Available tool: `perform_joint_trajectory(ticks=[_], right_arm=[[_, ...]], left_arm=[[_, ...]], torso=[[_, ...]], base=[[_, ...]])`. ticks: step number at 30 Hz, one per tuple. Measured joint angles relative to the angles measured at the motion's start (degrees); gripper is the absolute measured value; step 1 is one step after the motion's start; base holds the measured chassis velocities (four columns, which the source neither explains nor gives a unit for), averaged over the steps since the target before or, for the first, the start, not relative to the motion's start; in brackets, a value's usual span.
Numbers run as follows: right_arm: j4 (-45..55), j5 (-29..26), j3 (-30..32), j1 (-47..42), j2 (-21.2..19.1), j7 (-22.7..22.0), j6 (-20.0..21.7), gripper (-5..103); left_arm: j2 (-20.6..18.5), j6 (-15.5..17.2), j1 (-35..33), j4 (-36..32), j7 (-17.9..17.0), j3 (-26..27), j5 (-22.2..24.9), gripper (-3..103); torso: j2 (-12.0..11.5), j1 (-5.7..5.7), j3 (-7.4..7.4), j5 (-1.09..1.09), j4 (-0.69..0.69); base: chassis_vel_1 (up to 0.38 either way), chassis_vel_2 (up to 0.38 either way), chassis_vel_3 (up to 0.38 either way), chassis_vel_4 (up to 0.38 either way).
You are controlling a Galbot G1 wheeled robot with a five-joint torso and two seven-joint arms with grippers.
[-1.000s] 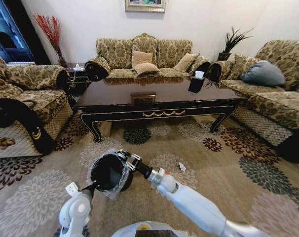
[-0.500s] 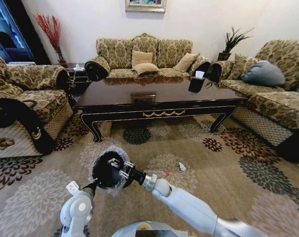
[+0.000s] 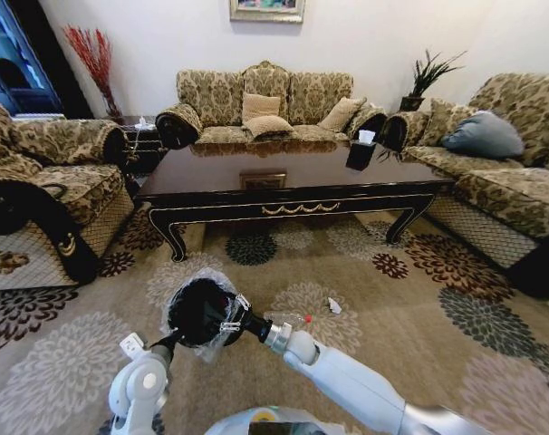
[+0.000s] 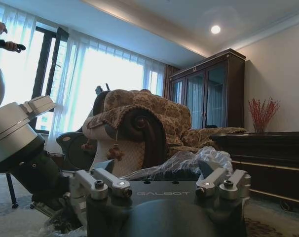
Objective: Move to the front of the table and pick up the trash from the floor, then place it into the trash bin.
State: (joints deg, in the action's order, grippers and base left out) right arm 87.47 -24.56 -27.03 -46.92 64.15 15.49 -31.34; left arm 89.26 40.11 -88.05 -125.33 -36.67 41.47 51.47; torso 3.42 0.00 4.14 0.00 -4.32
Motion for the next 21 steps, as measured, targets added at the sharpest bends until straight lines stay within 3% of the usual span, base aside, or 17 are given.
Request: perform_joint_trajectory(ticks=[3, 8, 14, 17, 21], right_arm=[[0.2, 0.0, 0.1, 0.0, -0.2, 0.0, 0.0, 99], [1.1, -0.6, 1.4, -0.1, -0.7, -1.6, 0.9, 100], [0.2, -4.3, 5.9, -0.4, -0.8, -5.7, 6.3, 100], [-1.6, -3.5, 7.4, -0.3, -1.7, -7.2, 8.8, 100], [-5.8, 1.6, 9.0, -0.2, -4.4, -8.4, 14.6, 100]], left_arm=[[-0.2, 0.0, 0.0, 0.3, 0.1, 0.3, 0.0, 0], [-1.2, 0.0, 0.1, 0.5, 0.1, 1.8, 0.3, 0], [-4.9, 0.1, 0.1, 0.1, 0.0, 6.6, 2.6, 0], [-6.2, 0.3, 0.0, -0.4, -0.2, 8.4, 4.2, 0], [-7.8, 0.6, -0.8, -1.8, -0.5, 11.0, 6.1, 0]], torso=[[0.0, 0.00, 0.00, 0.00, 0.00], [0.0, 0.00, 0.00, -0.01, 0.00], [0.0, 0.00, 0.00, 0.00, 0.02], [0.0, 0.00, 0.00, -0.01, 0.01], [0.0, 0.00, 0.00, 0.00, 0.00]], base=[[0.000, 0.000, 0.000, 0.000], [0.000, 0.000, 0.000, 0.000], [0.000, 0.000, 0.000, 0.000], [0.000, 0.000, 0.000, 0.000], [0.000, 0.000, 0.000, 0.000]])
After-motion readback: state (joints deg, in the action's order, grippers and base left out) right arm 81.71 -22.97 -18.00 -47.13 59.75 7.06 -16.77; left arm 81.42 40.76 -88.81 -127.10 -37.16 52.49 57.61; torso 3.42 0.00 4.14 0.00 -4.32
